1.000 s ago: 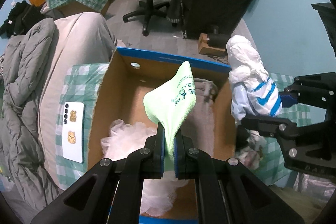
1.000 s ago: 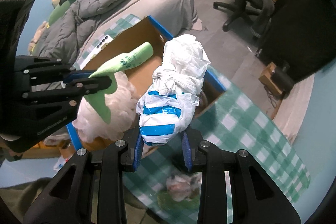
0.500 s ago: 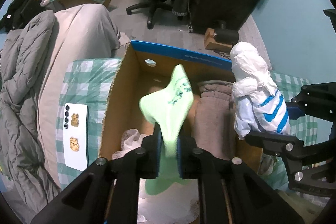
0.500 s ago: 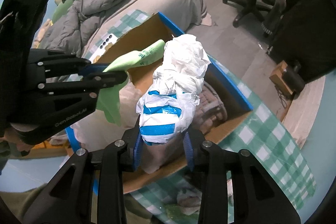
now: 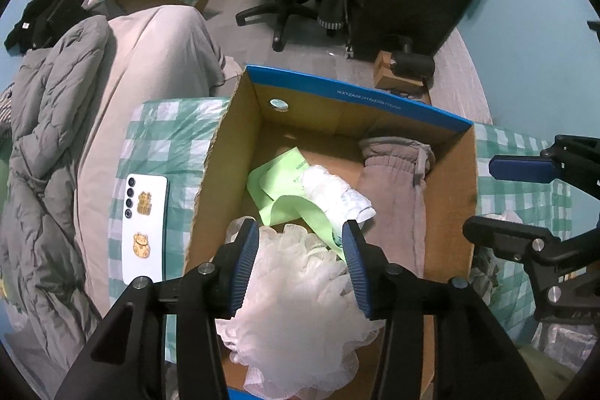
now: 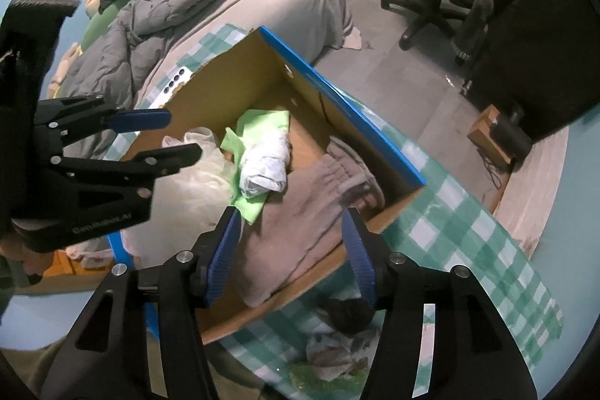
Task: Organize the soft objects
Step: 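Move both tools out of the box back over the checked sheet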
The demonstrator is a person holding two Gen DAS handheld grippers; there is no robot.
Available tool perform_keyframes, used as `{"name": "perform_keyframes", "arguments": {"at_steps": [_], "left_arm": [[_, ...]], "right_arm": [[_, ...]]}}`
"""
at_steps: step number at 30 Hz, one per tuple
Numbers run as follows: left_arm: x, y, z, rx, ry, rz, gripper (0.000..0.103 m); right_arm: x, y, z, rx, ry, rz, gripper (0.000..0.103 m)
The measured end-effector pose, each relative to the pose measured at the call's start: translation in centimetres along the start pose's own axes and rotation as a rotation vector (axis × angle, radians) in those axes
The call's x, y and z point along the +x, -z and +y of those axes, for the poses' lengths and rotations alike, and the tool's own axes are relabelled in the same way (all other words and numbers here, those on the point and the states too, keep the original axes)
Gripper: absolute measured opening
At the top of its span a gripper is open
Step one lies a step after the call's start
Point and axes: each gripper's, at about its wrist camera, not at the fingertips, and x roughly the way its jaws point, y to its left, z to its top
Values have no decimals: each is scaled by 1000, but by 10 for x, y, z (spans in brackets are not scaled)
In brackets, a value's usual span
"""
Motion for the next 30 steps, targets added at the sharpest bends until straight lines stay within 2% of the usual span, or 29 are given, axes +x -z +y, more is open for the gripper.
{"name": "perform_keyframes", "arguments": {"at_steps": [4,13,30], "left_arm": [[-11,3,-4,-9,-2,-12,51],[-29,11,-28,5,-4,-38,51],[-37,31,-87,48,23,-22,51]], "right_arm": [[-8,7,-6,14,7,-8,61],[-25,25,-17,28,43,-27,62],[-46,73,-55,87,69,-17,62]]}}
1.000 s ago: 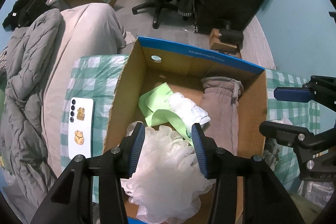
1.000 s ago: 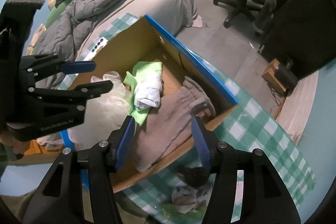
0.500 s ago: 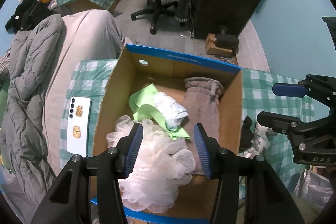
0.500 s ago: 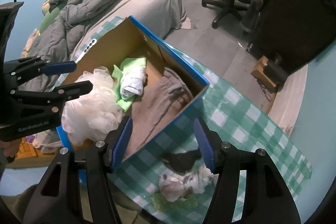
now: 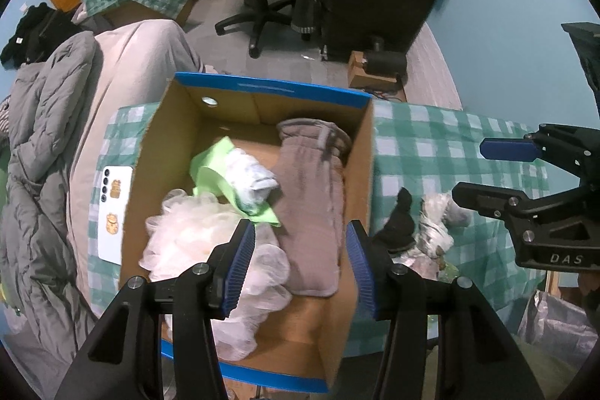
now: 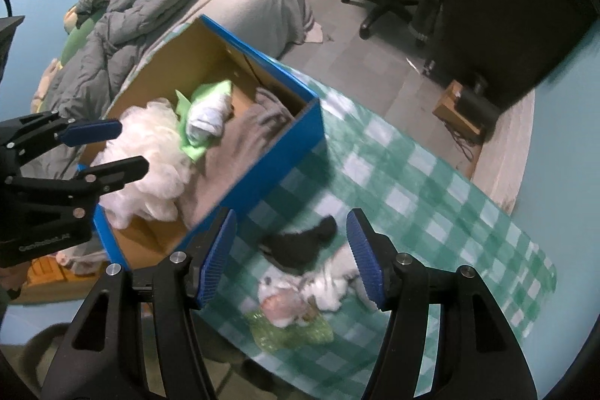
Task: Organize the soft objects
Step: 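Move both tools out of the box back over the checked sheet, then grasp the grey sock with the right tool while the left tool grasps the white wrapped bundle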
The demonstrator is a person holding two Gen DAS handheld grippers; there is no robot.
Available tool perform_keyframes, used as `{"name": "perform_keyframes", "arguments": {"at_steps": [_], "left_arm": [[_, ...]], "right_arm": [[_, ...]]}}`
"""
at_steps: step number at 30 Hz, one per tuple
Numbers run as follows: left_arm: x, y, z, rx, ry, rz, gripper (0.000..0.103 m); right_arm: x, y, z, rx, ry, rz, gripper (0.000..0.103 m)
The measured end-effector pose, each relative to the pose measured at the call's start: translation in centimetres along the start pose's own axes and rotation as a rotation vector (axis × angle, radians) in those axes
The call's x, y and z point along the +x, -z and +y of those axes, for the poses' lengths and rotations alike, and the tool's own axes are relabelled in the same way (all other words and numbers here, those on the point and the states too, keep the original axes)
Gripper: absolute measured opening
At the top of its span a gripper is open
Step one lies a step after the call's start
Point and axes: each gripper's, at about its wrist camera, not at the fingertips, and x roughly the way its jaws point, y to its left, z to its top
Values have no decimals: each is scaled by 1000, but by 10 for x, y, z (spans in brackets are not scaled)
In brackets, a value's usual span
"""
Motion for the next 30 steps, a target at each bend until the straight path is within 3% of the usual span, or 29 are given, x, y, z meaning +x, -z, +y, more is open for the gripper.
{"name": "perform_keyframes", "arguments": {"at_steps": [30], "left_arm": [[29,26,-104,107,64,87,52]], "right_arm": [[6,97,-97,183,20,77,62]]}}
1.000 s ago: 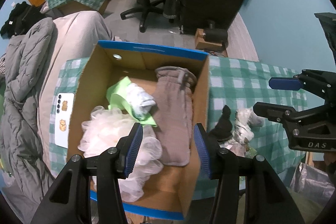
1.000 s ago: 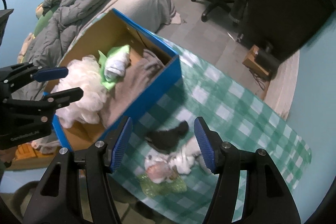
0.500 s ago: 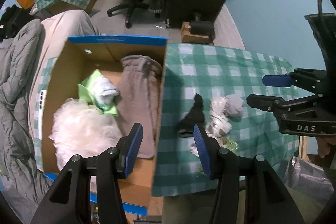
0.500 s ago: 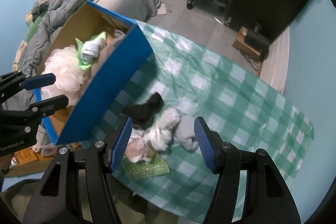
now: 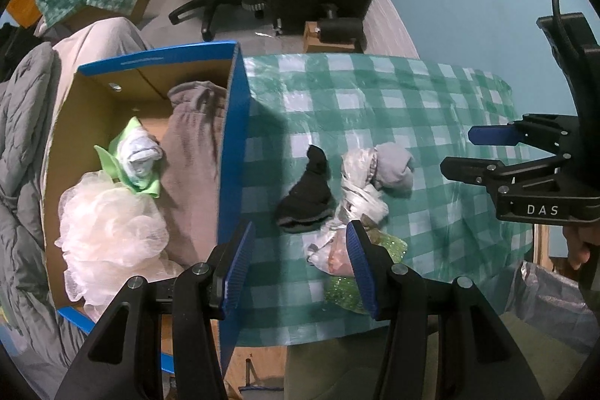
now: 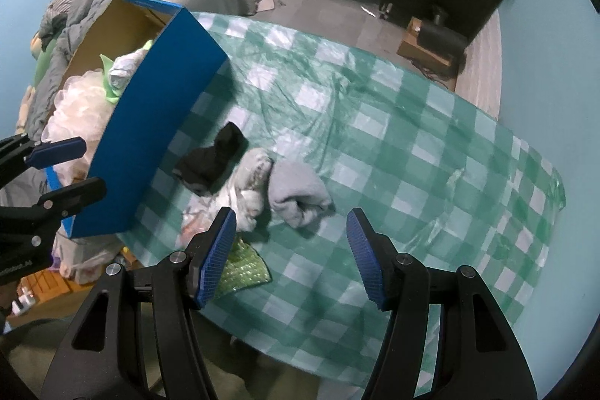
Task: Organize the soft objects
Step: 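Grasp the grey sock with the right tool while the left tool grasps the white wrapped bundle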
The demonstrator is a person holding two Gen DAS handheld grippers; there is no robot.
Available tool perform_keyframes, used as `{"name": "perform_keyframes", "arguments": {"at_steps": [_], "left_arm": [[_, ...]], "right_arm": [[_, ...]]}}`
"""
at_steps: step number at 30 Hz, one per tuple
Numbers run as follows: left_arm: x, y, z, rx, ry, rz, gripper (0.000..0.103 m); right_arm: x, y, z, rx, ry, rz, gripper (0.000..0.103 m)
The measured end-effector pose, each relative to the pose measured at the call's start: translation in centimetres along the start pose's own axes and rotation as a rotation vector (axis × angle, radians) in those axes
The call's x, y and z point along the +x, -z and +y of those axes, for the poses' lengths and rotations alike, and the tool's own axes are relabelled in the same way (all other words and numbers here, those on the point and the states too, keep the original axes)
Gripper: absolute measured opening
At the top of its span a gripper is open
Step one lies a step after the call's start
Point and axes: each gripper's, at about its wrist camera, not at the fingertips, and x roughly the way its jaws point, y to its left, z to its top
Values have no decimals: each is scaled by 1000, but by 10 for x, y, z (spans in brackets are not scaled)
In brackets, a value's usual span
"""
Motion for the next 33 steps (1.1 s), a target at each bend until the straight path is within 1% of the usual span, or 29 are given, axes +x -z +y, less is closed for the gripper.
{"name": "perform_keyframes", "arguments": {"at_steps": [2,4,8,15,17,18,22,26,28,33], "left_arm": [[4,1,-6,12,4,4,53],[7,2,-11,25,9,7,58],[20,5,-25,63,25,13,58],[50,6,-43,125,29,40,59],[56,5,-43,129,29,48,61],[60,4,-42,123,36,52,63],[72,1,-38,103,42,61,64],[79,-3,-36,118,44,68,64],[83,-5,-35,126,49,73,68],[92,-9,-32,139,44,82,68]], "right_arm": [[2,3,-3,3,1,5,62],[5,6,-7,7,1,9,62],[14,11,-12,7,-7,19,62],[33,13,-14,-19,-23,40,62],[38,12,-14,-27,-29,43,62],[39,12,-13,-30,-31,44,62],[49,7,-12,-53,-41,42,63],[59,2,-9,-75,-56,41,65],[66,-1,-9,-84,-61,45,65],[81,-7,-7,-100,-72,55,65]]}}
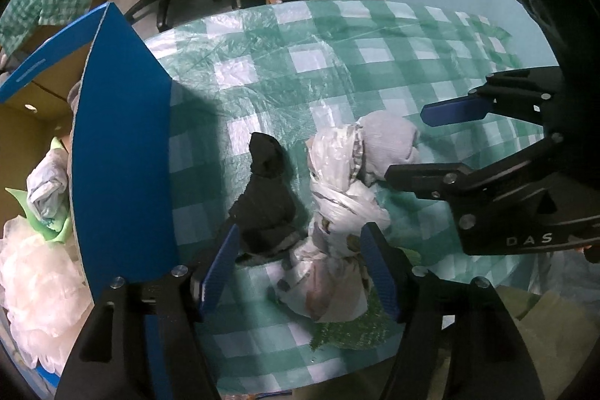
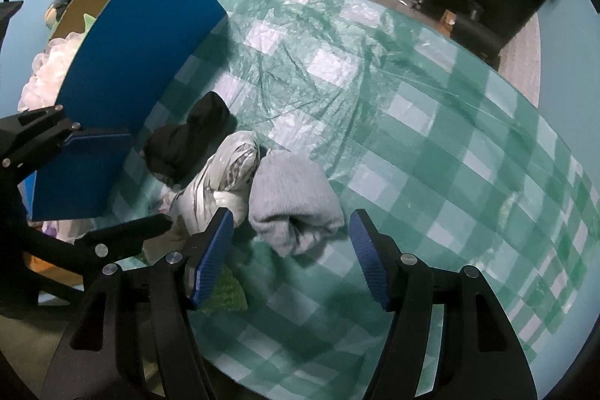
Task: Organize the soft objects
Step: 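Grasp the grey sock with the right tool while the left tool grasps the white wrapped bundle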
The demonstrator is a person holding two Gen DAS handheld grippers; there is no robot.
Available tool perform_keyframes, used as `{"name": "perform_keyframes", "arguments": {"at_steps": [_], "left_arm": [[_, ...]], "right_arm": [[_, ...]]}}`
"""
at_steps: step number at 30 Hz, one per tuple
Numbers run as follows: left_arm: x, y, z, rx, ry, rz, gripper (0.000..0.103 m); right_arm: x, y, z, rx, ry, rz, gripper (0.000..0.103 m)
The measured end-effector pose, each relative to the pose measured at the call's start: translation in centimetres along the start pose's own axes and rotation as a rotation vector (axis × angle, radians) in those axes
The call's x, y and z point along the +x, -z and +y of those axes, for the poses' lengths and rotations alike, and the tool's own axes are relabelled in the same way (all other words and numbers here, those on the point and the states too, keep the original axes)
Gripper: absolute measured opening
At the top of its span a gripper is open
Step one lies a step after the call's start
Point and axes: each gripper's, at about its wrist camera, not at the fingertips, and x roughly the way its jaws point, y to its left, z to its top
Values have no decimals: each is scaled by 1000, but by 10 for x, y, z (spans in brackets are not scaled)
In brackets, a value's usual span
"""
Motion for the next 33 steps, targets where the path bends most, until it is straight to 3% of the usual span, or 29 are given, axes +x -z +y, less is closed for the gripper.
{"name": "perform_keyframes", "arguments": {"at_steps": [3,6,9,27,33], "left_arm": [[3,-2,3,-1,8,9,68],[4,-3,4,10,5,18,68],[4,-2,0,20,1,25,68],[17,-8,-36,96,91,58,70],[37,-12,-44,110,71,89,70]], "right_arm": [[8,-3,1,-13,-8,10,64],[13,-3,3,-38,9,25,41],[13,-1,3,-42,-3,28,28],[-22,50,-40,127,66,-16,26],[-18,58,-47,167,62,-16,31]]}}
